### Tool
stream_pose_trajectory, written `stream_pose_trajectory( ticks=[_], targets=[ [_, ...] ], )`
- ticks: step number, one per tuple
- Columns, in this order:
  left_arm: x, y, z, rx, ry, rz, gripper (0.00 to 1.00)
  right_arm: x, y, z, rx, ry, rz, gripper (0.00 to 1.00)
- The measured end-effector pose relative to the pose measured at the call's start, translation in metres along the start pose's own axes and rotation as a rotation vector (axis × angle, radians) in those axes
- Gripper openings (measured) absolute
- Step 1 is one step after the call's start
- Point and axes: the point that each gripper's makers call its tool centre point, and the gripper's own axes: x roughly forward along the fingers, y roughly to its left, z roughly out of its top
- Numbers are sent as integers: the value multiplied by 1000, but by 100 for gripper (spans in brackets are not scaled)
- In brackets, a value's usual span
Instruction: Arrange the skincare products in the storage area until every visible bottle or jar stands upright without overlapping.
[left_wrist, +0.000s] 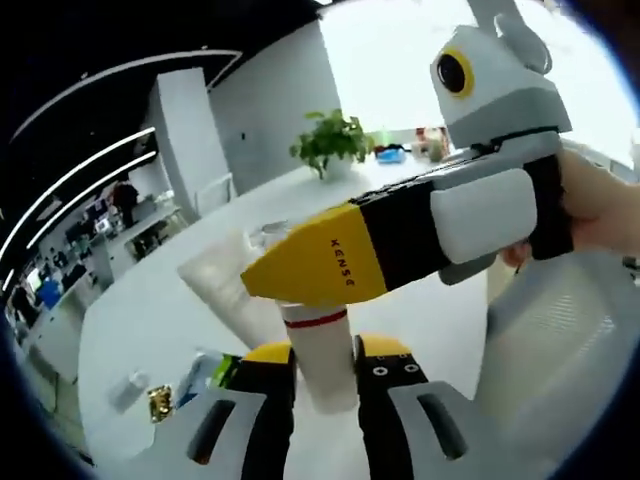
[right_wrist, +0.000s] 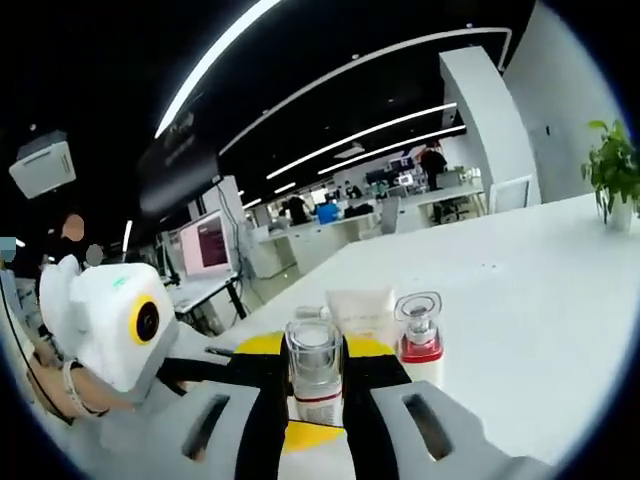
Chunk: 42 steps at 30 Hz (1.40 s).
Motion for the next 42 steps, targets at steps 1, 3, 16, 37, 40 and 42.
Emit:
stream_pose_trajectory(
  ticks=[1,3,16,37,40,42],
  targets=[
    [-1,1,0,-2,-2,3,17,-1,1,1,-2,-3,0,19],
    [-4,5,2,2,-9,12,15,-4,1,4,18,-15,-2,19],
    [-27,-13,21,-128,-139,-279,14,-19,32,20,-55,-20,276,22],
    [-60,-52,31,-138,-217,-667,14,-46,63,18,-139,68,708,24],
    [-62,-56,31,-132,-217,-697,14,-49,69,16,-148,76,748,22],
    [-67,-62,30,-121,-219,-737,14,-52,74,15,-150,80,777,23]
  ],
)
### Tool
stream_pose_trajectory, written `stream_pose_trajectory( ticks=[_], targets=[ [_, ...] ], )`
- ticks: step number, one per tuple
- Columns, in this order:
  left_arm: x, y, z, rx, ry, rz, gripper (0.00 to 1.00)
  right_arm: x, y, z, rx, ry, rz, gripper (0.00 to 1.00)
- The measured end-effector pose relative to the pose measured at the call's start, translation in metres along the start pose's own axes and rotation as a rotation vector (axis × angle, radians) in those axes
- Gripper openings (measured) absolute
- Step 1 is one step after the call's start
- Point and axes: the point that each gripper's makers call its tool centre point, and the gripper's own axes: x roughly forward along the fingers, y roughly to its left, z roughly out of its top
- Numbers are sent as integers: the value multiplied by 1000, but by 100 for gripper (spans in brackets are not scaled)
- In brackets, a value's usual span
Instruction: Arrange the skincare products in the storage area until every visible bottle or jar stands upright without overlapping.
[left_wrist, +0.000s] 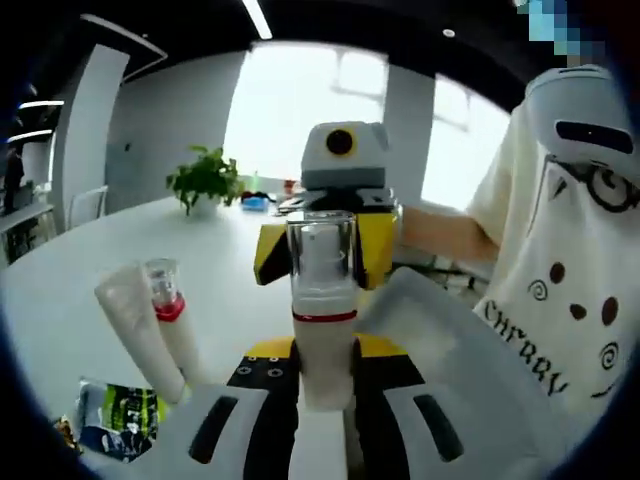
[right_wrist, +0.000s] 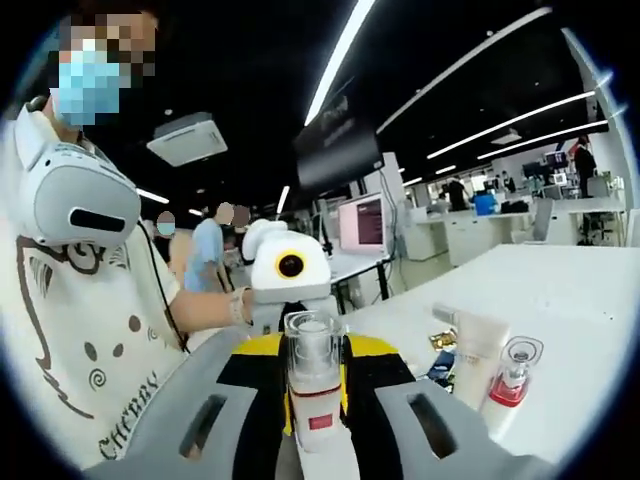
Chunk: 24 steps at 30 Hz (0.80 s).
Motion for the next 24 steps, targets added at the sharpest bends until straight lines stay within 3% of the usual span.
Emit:
stream_pose_trajectory(
  ticks=[3,5,10,15,21,24],
  targets=[
    [0,-6,-1,7,8,-33,14,0,5,-1,-1,5,26,25],
    [1,-7,-2,11,17,-39,15,1,9,-3,11,13,43,20],
    [4,5,-5,-5,0,16,15,5,-4,-5,2,16,-46,19],
    [6,16,-10,23,32,77,17,7,-14,-12,-4,49,-105,18],
    [6,42,-6,26,9,245,23,3,-41,-10,14,11,-301,18],
    [8,51,-7,32,35,326,25,0,-54,-9,-5,18,-414,18]
  ],
)
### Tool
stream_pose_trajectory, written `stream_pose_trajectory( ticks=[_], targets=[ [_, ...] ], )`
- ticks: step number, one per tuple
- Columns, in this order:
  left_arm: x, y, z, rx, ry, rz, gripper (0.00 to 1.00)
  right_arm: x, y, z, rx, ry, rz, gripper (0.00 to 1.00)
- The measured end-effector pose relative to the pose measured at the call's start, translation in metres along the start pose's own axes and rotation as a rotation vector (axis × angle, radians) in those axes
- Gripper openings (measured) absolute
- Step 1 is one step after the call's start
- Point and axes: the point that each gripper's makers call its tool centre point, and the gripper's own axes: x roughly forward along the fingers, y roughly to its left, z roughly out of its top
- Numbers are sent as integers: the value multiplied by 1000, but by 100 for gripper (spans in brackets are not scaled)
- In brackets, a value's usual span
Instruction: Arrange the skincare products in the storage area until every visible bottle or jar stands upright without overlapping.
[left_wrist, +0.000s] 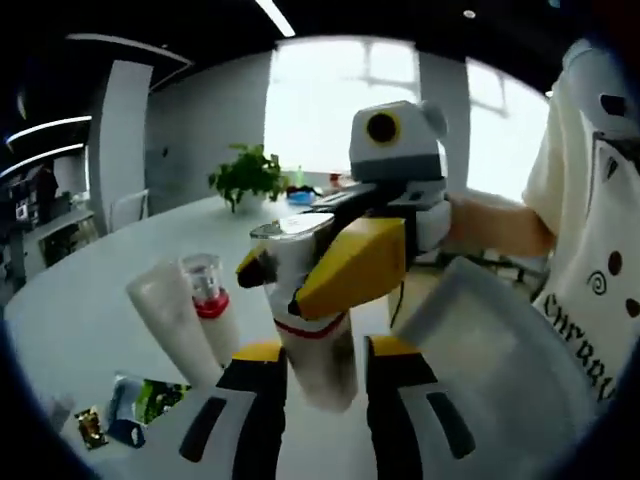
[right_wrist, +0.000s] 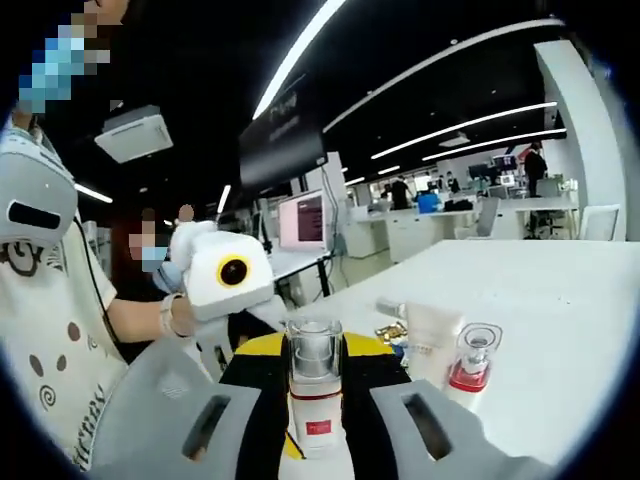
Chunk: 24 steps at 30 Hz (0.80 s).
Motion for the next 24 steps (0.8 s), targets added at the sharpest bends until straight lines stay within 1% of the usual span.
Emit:
stream_pose_trajectory(
  ticks=[1,2,3,4,5,6,7,9,10,11,12,13,14,15,16,17,18,19,20,22,23,24],
  targets=[
    [1,4,0,-18,2,33,25,0,-2,0,-7,3,-23,18],
    [1,6,1,-22,-6,45,25,0,-6,0,-3,4,-51,18],
    [1,9,4,-56,-27,68,25,-1,-13,1,-7,-4,-106,18],
    [2,11,7,-105,-54,85,26,-1,-14,1,-26,-1,-119,18],
    [2,14,8,-117,-67,111,26,-2,-18,2,-27,-4,-150,18],
    [1,19,7,-121,-63,142,26,-3,-21,2,-26,-10,-176,18],
    [1,23,4,-67,-31,176,26,-3,-19,3,-22,-20,-196,18],
    [3,21,5,-48,-20,214,26,-4,-21,2,2,-32,-228,18],
    [4,17,7,-59,-25,197,25,-4,-23,3,19,-51,-254,18],
    [6,15,7,-108,-26,190,25,-4,-24,2,26,-58,-260,18],
    [6,18,7,-118,-26,213,24,-4,-25,1,34,-63,-277,18],
    [4,27,7,-80,-30,281,24,-3,-26,1,36,-72,-292,18],
    [3,31,3,-62,1,306,24,-4,-26,1,43,-78,-299,18],
    [4,34,1,-60,16,333,24,-4,-27,0,52,-80,-313,18],
    [6,31,3,-50,9,324,23,-4,-28,-1,54,-77,-323,18],
    [6,29,3,-42,18,321,21,-4,-30,-1,58,-84,-337,18],
    [7,29,3,-19,33,341,20,-5,-32,-2,78,-102,-353,19],
    [7,31,3,14,42,365,21,-4,-31,-2,98,-110,-353,19],
    [7,33,0,29,68,392,21,-5,-32,-2,121,-129,-364,19],
    [11,30,0,27,70,386,19,-6,-34,-4,121,-122,-384,19],
    [12,30,-1,34,77,393,19,-6,-33,-5,130,-124,-388,19],
    [11,33,-2,64,89,418,18,-7,-35,-5,143,-130,-402,19]
  ],
)
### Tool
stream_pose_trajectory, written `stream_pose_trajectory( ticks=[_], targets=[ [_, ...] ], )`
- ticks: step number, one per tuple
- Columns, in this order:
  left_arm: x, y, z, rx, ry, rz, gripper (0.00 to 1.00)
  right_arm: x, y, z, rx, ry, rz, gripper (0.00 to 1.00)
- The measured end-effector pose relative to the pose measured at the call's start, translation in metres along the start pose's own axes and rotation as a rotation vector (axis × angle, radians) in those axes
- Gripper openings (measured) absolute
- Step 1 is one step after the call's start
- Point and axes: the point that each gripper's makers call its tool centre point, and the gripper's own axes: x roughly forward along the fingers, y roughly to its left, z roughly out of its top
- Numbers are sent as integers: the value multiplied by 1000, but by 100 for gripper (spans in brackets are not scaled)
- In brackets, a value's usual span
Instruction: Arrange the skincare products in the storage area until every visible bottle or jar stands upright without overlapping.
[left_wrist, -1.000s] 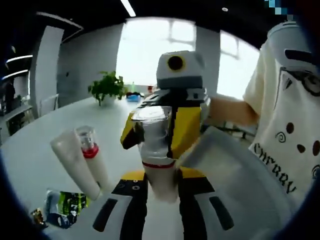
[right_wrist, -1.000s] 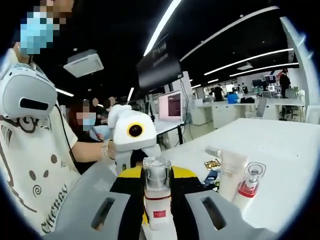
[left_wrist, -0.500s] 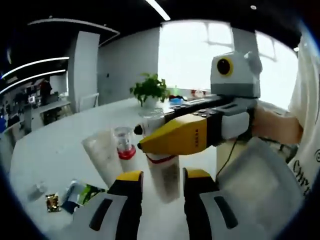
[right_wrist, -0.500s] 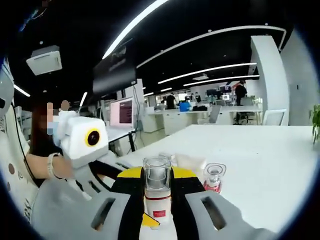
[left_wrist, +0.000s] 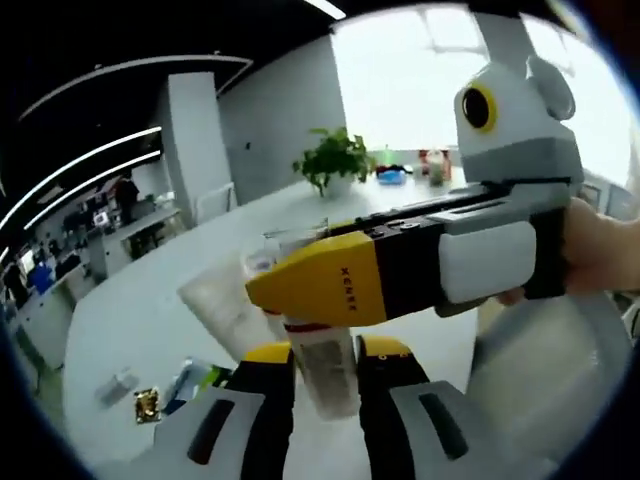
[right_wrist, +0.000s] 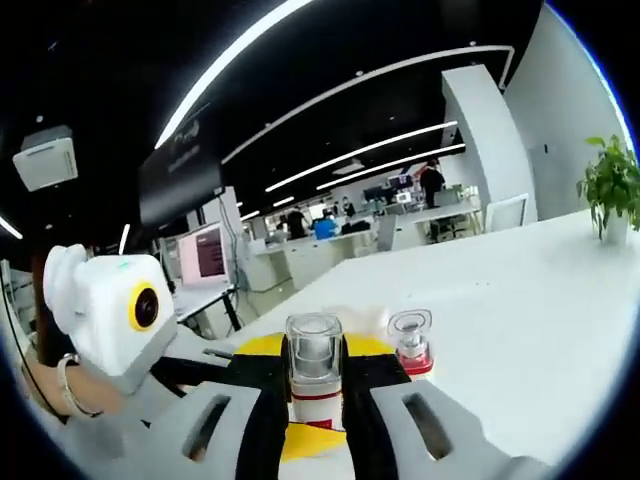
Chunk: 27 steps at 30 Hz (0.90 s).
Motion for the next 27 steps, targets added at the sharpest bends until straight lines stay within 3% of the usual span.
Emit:
stream_pose_trajectory(
  ticks=[6,9,12,13,16,18,20,23,27],
  targets=[
    [2,8,-8,16,51,23,16,-2,3,-5,-26,21,2,19],
    [0,4,-11,-21,40,-38,15,-2,7,-8,-47,48,46,20],
    [-2,-7,-7,-162,-20,-163,15,-4,9,-6,-69,53,96,22],
    [-3,-7,-7,-183,-25,-176,15,-6,7,-5,-75,54,103,23],
    [-3,-8,-9,-149,-23,-218,15,-8,11,-8,-49,72,173,22],
    [-2,-13,-10,-125,-23,-255,15,-9,10,-10,-87,78,190,22],
    [1,-12,-12,-150,-20,-268,15,-11,7,-8,-95,77,187,22],
    [2,-19,-3,-177,-80,-333,15,-13,3,-4,-81,75,206,24],
    [9,-21,-5,-159,-72,-358,15,-14,1,-4,-130,96,226,22]
  ],
)
